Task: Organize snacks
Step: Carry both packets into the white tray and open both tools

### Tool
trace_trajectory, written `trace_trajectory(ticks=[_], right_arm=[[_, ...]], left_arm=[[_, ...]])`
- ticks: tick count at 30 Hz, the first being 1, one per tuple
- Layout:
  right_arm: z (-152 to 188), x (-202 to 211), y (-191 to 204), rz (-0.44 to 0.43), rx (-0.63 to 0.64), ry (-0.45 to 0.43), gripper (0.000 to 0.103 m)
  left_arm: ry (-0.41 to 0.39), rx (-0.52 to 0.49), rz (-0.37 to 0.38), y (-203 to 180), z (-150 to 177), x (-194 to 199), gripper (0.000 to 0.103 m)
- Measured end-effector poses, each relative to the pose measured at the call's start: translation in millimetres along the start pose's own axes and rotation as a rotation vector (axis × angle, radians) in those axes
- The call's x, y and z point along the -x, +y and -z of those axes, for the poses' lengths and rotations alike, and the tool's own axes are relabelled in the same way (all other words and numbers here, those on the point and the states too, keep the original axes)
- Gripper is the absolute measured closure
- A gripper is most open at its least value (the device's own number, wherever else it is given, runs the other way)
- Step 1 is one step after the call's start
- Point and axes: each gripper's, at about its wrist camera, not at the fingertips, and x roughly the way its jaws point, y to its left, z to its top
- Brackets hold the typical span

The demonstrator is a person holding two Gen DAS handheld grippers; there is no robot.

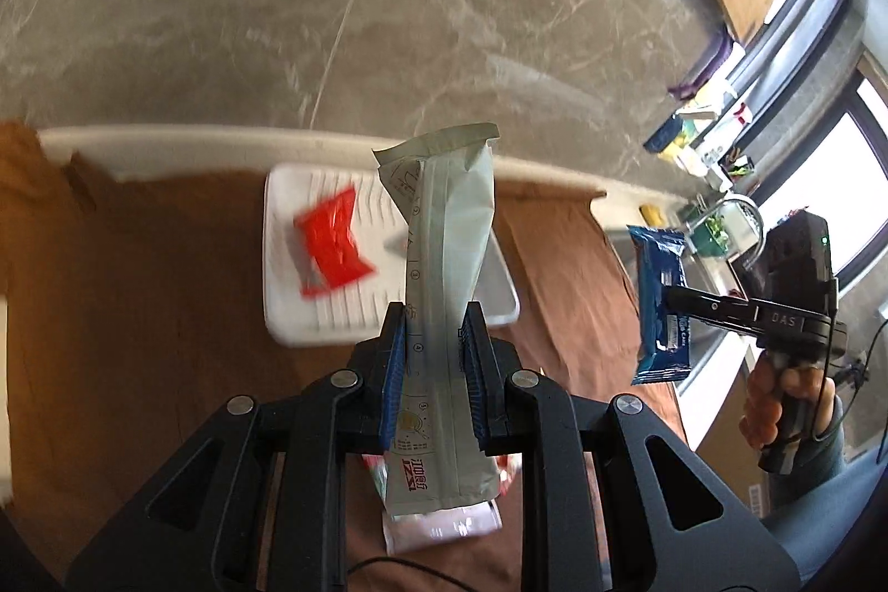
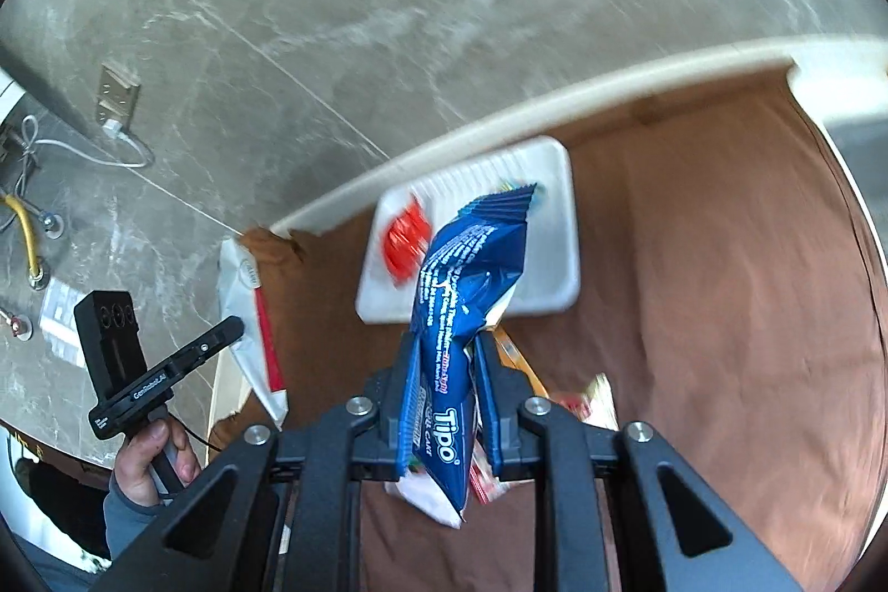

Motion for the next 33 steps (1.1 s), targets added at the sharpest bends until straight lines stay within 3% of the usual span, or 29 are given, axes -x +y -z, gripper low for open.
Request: trace_trajectory(ticks=[7,15,25,33], right_arm=[[-56.3,-43.2,23.9,-0.037,0.071,-0.027,0.081],[-96.6,-116.1,22.7,-0.021,0.087,0.041,0.081],[-101.6,-184.2,-4.1,0.030,0.051,0.156,0.081],[-99.3,-213.7,-14.1,0.050,0.044,0.211,0.081]], left_arm=[[0.004,-0.021,-0.002,9.1,-52.2,-45.1,0.085],[0.124,-0.027,-0.023,29.0,-73.0,-134.8,0.085],[0.231,-0.041,-0.045,35.9,-92.7,-217.4,0.085],[0.282,-0.037,-0.075,46.3,-93.0,-254.9,0.085]])
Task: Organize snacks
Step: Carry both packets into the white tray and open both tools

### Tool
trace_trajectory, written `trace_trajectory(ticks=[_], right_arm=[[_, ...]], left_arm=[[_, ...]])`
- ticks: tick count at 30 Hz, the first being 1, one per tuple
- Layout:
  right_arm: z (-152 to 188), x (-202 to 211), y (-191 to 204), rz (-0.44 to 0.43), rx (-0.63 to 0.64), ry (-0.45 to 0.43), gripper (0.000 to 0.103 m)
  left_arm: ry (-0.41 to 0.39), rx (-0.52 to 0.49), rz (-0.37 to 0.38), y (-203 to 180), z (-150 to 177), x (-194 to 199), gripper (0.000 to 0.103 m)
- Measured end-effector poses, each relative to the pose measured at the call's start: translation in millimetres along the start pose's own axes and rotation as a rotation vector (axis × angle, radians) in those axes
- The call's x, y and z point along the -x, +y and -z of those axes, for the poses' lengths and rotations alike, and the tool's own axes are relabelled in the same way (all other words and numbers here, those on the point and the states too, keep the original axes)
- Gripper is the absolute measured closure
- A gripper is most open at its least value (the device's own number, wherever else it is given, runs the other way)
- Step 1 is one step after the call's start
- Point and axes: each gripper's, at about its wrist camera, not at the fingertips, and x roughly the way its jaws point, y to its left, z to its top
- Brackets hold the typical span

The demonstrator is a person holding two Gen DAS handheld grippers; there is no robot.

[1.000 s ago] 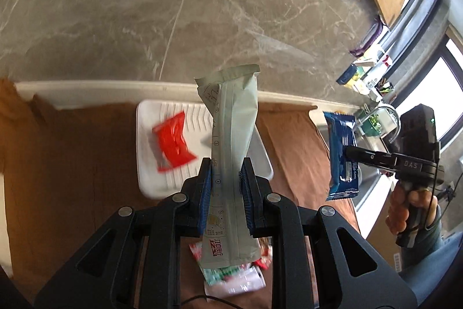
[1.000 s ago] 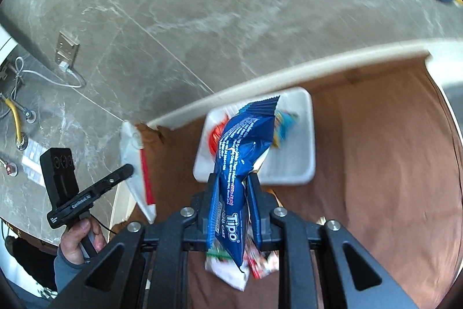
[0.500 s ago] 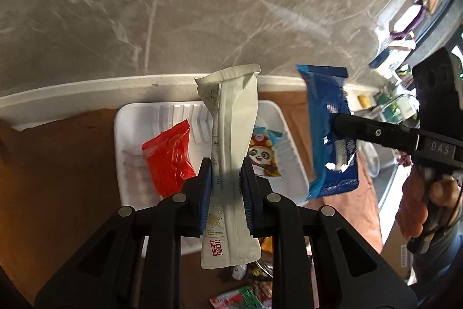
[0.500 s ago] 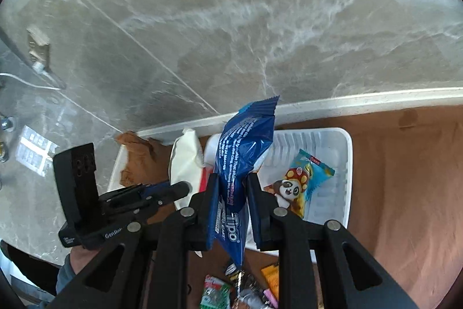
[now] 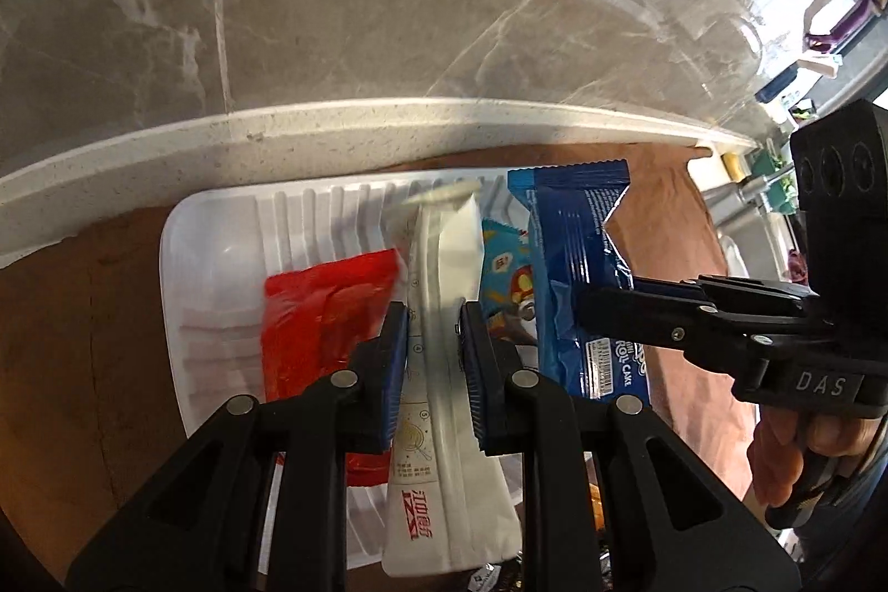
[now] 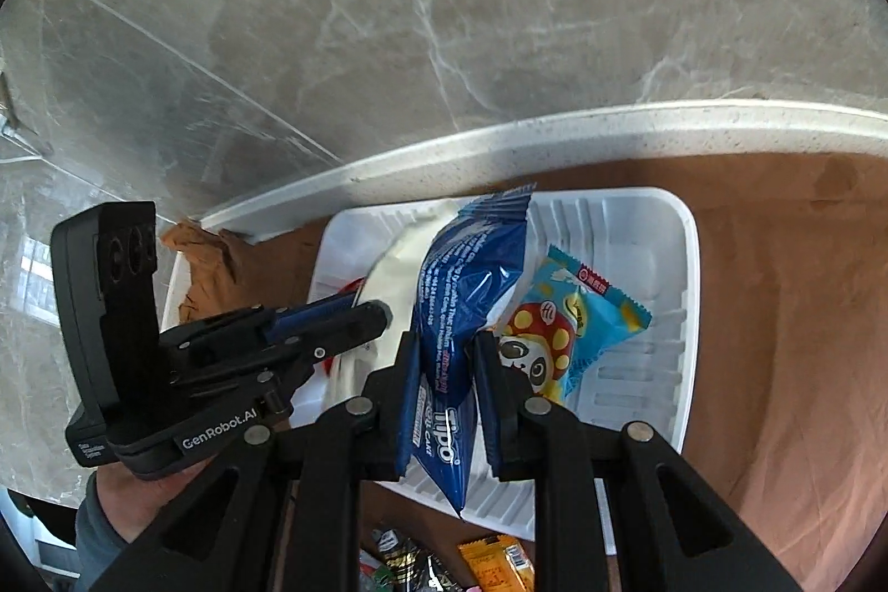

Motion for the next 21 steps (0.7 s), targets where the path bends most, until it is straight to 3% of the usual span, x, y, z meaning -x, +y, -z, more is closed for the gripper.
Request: trace_trajectory(ticks=[15,19,21], right_arm=[[6.9,-31.8,-5.6,0.048,0.031,0.042,0.081],[8.9,-41.1,1.1,0.066,0.050,0.046,0.076],[9.6,-43.0,2.4,0.071,0.043,0.050,0.068]], left_arm=[[0.014,-0.002,-0.006,-5.7,5.9,-35.9,0.085],[0.012,0.007,0.000,-4.8,7.1,-28.8,0.085],[0.011,0.013,0.005,-2.4,8.7,-24.4,0.084]])
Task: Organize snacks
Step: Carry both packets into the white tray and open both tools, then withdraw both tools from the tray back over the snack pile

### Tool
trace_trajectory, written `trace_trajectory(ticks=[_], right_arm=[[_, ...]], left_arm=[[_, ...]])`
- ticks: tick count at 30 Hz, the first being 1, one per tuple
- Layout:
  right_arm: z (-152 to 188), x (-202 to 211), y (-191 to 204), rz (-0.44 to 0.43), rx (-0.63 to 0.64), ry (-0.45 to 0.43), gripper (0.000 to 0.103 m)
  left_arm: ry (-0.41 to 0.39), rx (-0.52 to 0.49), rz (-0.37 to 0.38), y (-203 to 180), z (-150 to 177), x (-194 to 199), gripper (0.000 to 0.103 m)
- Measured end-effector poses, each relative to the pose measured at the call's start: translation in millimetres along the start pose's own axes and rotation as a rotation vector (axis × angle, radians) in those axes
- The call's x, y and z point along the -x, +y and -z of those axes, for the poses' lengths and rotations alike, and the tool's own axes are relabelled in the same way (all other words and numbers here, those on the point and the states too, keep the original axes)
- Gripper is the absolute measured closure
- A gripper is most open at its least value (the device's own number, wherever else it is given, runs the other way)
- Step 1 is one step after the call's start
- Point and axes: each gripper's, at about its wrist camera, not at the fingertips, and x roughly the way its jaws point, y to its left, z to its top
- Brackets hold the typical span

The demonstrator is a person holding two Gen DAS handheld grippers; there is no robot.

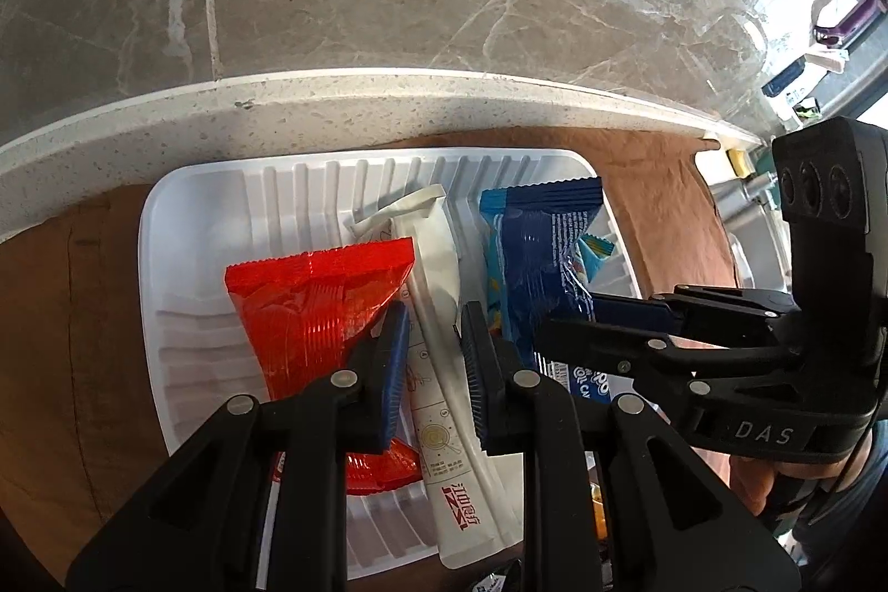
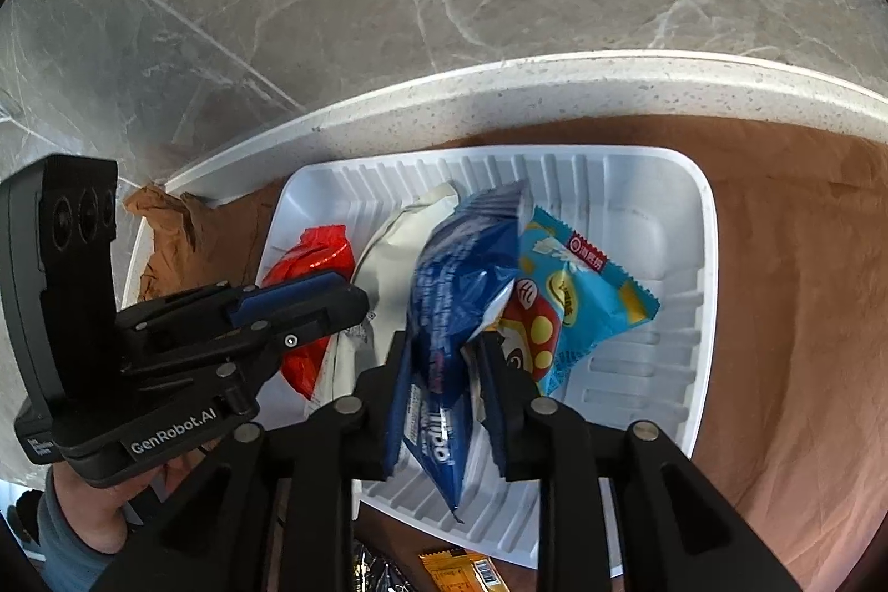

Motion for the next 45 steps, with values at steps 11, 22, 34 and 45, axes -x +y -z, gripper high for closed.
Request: trace_trajectory(ticks=[11,22,34,45], right_arm=[[5.6,7.4,-3.4,-0.009,-0.042,-0.011,0.064],[28.4,58.2,-10.1,-0.012,-0.056,-0.098,0.057],[141.7,133.4,-38.8,-0.172,-0.195,-0.275,0.014],[262.4,116.5,-69.1,-0.234,-0.432,-0.192,0.012]], left_arm=[[-0.065,0.040,0.014,2.9,4.1,22.2,0.038],[-0.180,0.062,0.021,-11.3,26.7,77.0,0.008],[-0.325,0.053,0.022,-23.7,145.0,142.2,0.000],[-0.203,0.065,-0.109,-28.7,276.2,145.8,0.000]])
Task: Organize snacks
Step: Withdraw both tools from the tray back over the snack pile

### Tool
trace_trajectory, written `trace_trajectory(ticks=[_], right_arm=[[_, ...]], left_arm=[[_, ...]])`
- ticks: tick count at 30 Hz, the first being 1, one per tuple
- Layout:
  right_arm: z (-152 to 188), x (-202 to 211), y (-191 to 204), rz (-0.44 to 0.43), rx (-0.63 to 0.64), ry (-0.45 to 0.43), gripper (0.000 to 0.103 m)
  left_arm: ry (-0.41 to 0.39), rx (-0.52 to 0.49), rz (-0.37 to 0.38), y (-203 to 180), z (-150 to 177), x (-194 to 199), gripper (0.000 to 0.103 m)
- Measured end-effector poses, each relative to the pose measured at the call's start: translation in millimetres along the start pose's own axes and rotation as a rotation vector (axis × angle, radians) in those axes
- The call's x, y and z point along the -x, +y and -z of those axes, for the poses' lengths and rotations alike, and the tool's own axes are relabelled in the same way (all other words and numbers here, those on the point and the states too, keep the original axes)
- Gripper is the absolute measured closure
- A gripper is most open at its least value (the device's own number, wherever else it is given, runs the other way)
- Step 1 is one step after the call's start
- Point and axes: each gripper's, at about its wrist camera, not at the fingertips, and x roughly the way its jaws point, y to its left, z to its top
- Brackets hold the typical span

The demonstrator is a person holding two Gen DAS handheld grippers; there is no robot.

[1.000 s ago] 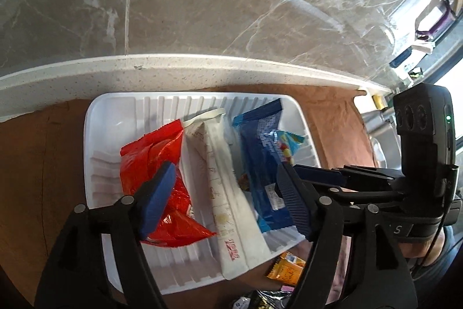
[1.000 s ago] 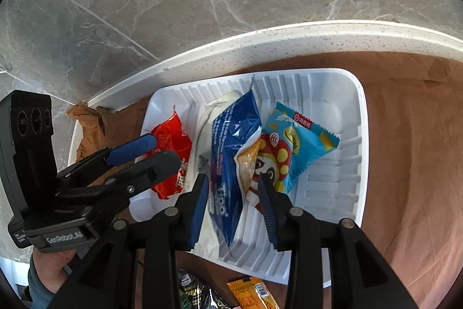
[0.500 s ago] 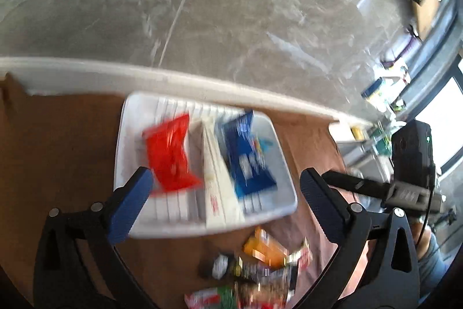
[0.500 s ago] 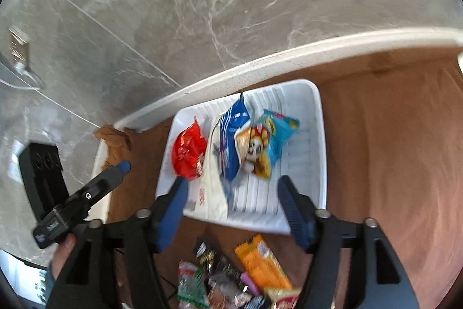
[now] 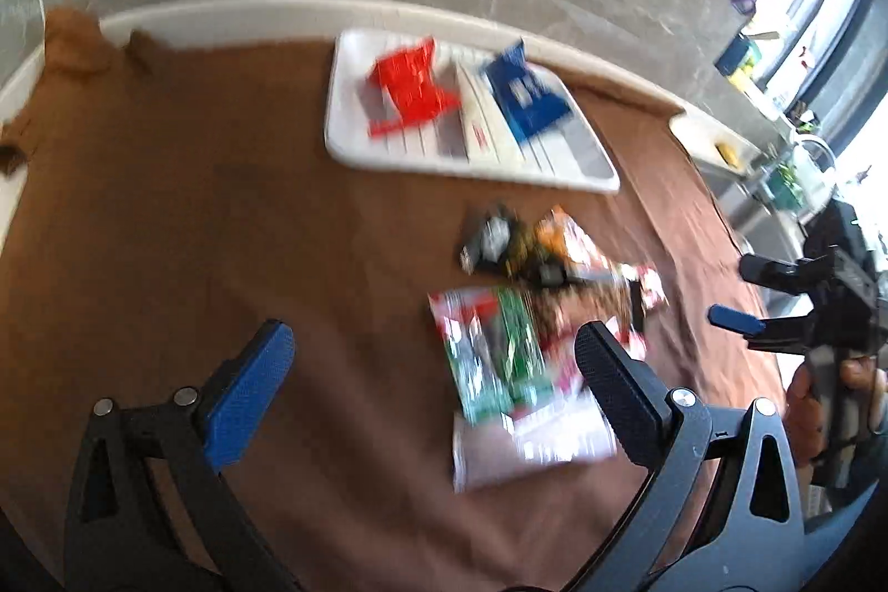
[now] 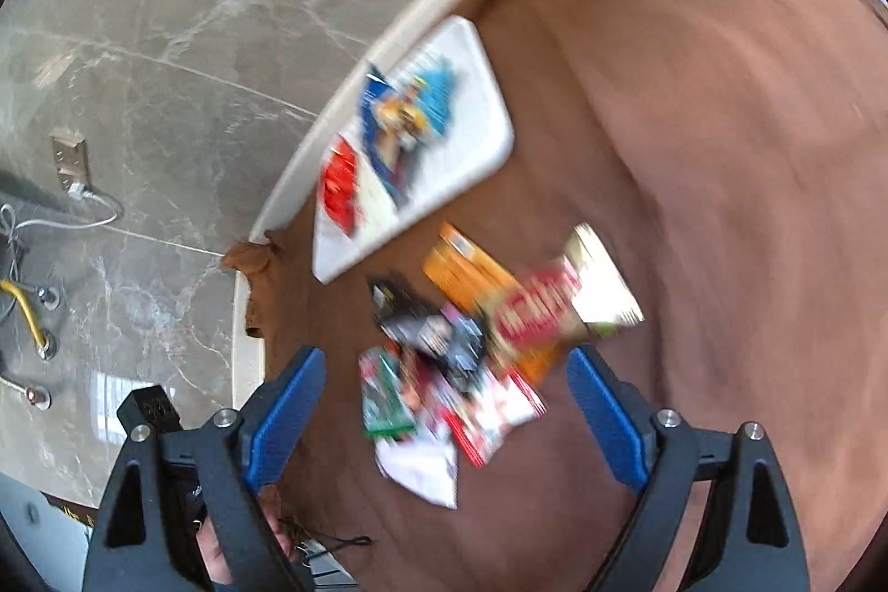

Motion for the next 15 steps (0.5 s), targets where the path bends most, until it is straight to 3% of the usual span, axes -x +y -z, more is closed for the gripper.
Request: trace_trajectory(ticks=[8,15], right_arm=[[43.7,-8.9,0.2,0.025,0.038,0.081,0.013],[60.5,-10.4,6.5,0.046,0.071,0.083,0.013]], left_arm=[[0.120,0.055,0.127,0.7,39.7,-9.5,0.000],[0.160,0.017,0.106,-11.0,47.1,-16.7,0.000]])
